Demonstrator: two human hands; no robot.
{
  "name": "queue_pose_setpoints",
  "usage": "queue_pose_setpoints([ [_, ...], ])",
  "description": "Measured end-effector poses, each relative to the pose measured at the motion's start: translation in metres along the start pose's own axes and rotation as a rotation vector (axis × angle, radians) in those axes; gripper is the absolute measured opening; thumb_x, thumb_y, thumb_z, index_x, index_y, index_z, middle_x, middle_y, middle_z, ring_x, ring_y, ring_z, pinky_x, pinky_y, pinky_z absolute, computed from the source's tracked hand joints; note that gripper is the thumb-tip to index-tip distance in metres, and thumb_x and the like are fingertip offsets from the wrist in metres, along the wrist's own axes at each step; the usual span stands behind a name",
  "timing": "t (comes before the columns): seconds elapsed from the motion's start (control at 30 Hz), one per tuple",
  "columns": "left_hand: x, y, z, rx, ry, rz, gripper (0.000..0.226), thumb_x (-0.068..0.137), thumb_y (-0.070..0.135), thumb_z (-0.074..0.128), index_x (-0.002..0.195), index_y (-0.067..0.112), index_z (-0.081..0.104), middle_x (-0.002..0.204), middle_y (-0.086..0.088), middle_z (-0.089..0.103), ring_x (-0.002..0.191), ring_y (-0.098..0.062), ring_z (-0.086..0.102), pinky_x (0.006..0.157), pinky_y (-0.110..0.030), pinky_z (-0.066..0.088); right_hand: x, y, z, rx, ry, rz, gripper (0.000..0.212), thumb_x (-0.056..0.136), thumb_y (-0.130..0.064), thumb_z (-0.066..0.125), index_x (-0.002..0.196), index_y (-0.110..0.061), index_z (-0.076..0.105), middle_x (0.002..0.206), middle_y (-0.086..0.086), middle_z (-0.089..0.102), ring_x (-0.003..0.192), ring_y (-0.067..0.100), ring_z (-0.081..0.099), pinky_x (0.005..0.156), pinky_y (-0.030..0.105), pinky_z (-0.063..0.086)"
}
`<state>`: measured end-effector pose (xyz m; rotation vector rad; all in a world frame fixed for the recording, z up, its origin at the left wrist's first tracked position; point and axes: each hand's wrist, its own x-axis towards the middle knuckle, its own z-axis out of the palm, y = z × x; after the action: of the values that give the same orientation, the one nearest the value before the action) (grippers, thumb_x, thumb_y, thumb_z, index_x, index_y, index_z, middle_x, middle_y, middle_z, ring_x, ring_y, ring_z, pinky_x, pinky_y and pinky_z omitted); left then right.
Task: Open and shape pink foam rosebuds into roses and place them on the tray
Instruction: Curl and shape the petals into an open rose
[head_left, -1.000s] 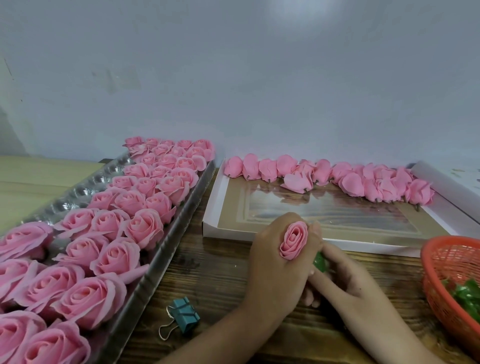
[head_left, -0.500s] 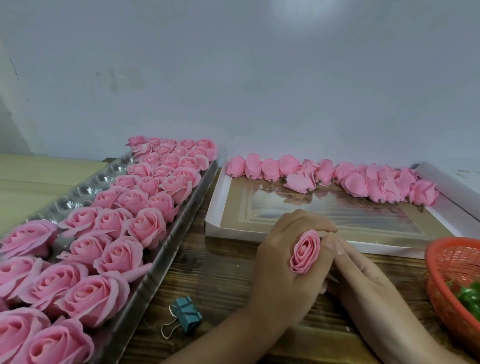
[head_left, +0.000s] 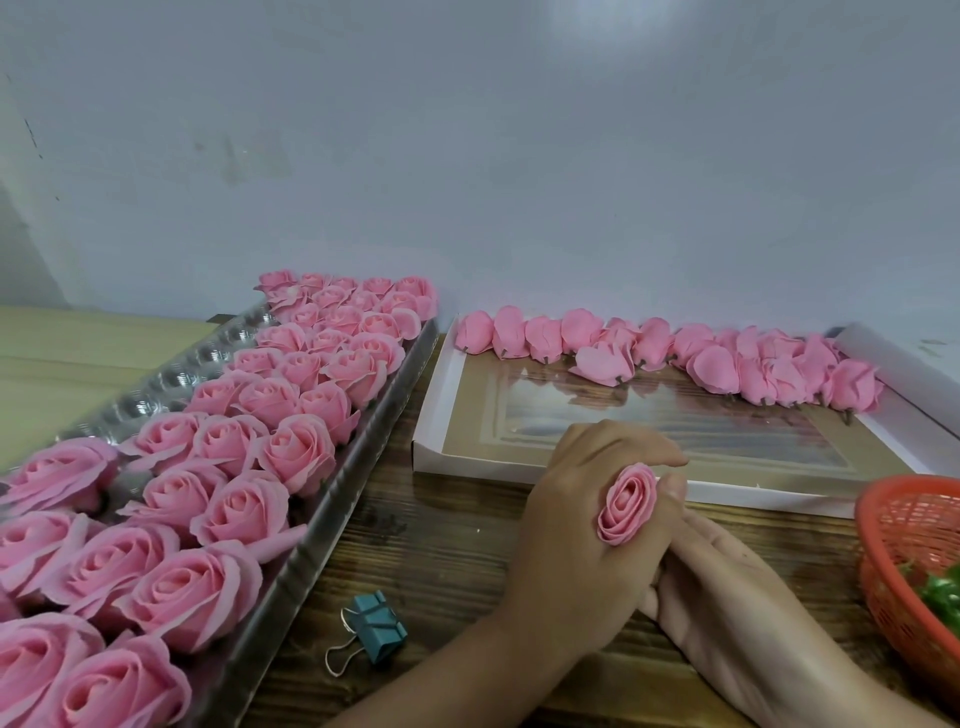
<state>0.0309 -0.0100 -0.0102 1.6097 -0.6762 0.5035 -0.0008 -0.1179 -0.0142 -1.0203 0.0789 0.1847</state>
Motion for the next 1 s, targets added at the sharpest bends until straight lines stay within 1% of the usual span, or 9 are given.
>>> queue_pose_setpoints([
  [0.03,-0.0002,-0.0003,0.0005,0.005,0.006,0.003,0.022,0.088,0.023,0.051,0.095,0.010,0.068,0.098,0.005,0.064,0.101,-0.013,0.058,0.088,-0.029,0.045,0.0001,-0.0001,0.0020,0.004,0.032,-0.001,0.023,0.074,-0.022,0.060,0.080,-0.015,0.081,0.072,0.015,0.065,0.053,0.016,0.062,0.046,0.023,0.051],
  [0.1,-0.0010,-0.0003,0.0015,0.017,0.015,0.014,0.023,0.088,0.024,0.051,0.093,0.009,0.068,0.097,0.004,0.063,0.100,-0.013,0.057,0.087,-0.029,0.046,0.0018,0.0006,0.0032,0.021,0.073,-0.019,0.024,0.075,-0.020,0.057,0.074,-0.013,0.080,0.057,0.011,0.048,0.042,0.011,0.048,0.036,0.020,0.040],
  [0.27,-0.0009,-0.0004,0.0013,0.027,0.022,0.012,0.025,0.089,0.027,0.051,0.094,0.010,0.068,0.098,0.005,0.062,0.100,-0.011,0.056,0.087,-0.028,0.046,0.0008,-0.0026,0.0082,-0.002,0.083,-0.010,0.020,0.068,-0.028,0.064,0.066,-0.012,0.076,0.050,0.006,0.041,0.038,0.010,0.041,0.036,0.019,0.034],
  [0.33,-0.0004,-0.0007,0.0010,0.039,0.040,0.000,0.028,0.089,0.031,0.050,0.095,0.011,0.068,0.098,0.006,0.062,0.101,-0.011,0.056,0.086,-0.028,0.046,0.0000,-0.0036,0.0088,-0.014,0.072,-0.003,0.023,0.067,-0.032,0.065,0.069,-0.011,0.075,0.048,0.003,0.038,0.038,0.008,0.036,0.038,0.020,0.031],
  [0.43,-0.0005,-0.0002,0.0012,0.060,0.051,-0.017,0.031,0.090,0.035,0.048,0.098,0.012,0.068,0.098,0.008,0.061,0.100,-0.011,0.056,0.085,-0.026,0.047,0.0004,-0.0036,0.0081,-0.003,0.076,0.016,0.028,0.078,-0.025,0.057,0.087,-0.002,0.069,0.048,0.001,0.042,0.038,0.006,0.034,0.038,0.019,0.028],
  [0.6,0.0000,-0.0016,0.0020,0.088,0.035,-0.049,0.027,0.089,0.034,0.048,0.093,0.015,0.067,0.094,0.010,0.059,0.097,-0.010,0.055,0.084,-0.021,0.045,0.0013,-0.0040,0.0076,0.002,0.089,0.018,0.024,0.078,-0.022,0.055,0.080,-0.001,0.067,0.049,0.005,0.036,0.039,0.009,0.036,0.036,0.019,0.031],
  [0.73,0.0007,-0.0028,0.0036,0.084,0.016,-0.131,0.022,0.088,0.039,0.049,0.091,0.022,0.063,0.090,0.012,0.058,0.094,-0.009,0.055,0.082,-0.029,0.047,0.0009,-0.0026,0.0068,-0.014,0.072,0.017,0.027,0.075,-0.022,0.055,0.088,-0.001,0.067,0.052,0.007,0.050,0.039,0.008,0.046,0.034,0.018,0.039],
  [0.87,0.0016,-0.0026,0.0034,0.080,-0.007,-0.163,0.010,0.088,0.039,0.051,0.085,0.033,0.058,0.087,0.012,0.057,0.092,-0.009,0.055,0.081,-0.029,0.046,0.0014,-0.0018,0.0047,0.001,0.004,-0.012,0.035,0.080,-0.021,0.051,0.100,0.003,0.065,0.057,0.008,0.056,0.041,0.007,0.047,0.036,0.017,0.036],
  [1.0,0.0022,-0.0025,0.0030,0.078,-0.033,-0.170,0.013,0.088,0.040,0.051,0.084,0.031,0.060,0.085,0.011,0.058,0.091,-0.008,0.054,0.081,-0.029,0.046,0.0020,-0.0020,0.0022,0.032,-0.025,-0.009,0.036,0.081,-0.022,0.050,0.104,0.002,0.064,0.059,0.006,0.061,0.042,0.008,0.050,0.038,0.017,0.040],
])
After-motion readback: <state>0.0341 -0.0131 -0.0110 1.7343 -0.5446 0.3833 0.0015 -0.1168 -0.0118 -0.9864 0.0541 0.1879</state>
